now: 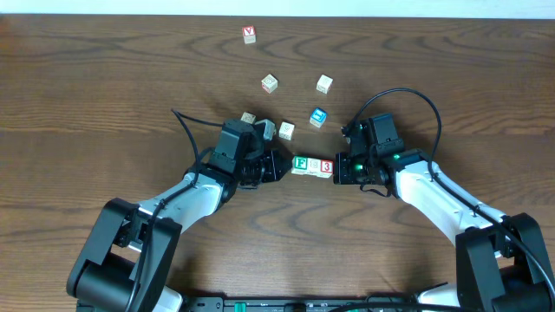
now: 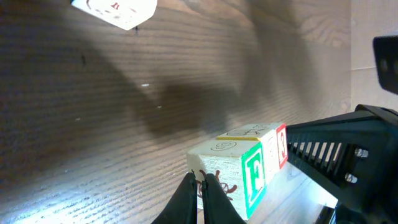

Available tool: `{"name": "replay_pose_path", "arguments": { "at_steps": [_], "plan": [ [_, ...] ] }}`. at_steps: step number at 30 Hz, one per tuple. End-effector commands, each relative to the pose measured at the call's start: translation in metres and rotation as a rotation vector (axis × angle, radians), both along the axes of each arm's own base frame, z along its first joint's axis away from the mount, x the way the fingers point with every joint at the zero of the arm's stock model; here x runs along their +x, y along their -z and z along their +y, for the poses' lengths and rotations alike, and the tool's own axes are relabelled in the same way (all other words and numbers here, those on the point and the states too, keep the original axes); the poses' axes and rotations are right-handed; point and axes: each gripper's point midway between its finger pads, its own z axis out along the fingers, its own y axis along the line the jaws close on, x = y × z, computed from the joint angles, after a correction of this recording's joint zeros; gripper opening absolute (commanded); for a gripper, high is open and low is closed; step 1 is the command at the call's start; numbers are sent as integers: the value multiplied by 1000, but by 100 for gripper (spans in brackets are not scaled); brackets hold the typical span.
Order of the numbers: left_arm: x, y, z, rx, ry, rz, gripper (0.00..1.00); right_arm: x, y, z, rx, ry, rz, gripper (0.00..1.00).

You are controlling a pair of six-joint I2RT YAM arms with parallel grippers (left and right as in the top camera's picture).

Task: Lift 3 blocks

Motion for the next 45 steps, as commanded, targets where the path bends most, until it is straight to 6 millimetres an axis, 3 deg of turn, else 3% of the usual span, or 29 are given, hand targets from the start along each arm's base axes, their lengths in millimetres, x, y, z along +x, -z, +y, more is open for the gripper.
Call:
{"name": "replay_pose_path", "arguments": {
  "at_steps": [1, 15, 45],
  "plan": [
    [-9, -29, -27, -96, 122, -36, 7, -12, -37, 53, 213, -161, -6, 1],
    [-9, -29, -26, -92, 118, -35, 7, -5, -46, 55, 217, -162, -21, 1],
    [0, -40, -30, -102, 117, -63, 7, -7, -47, 57, 223, -167, -10, 1]
  ]
}}
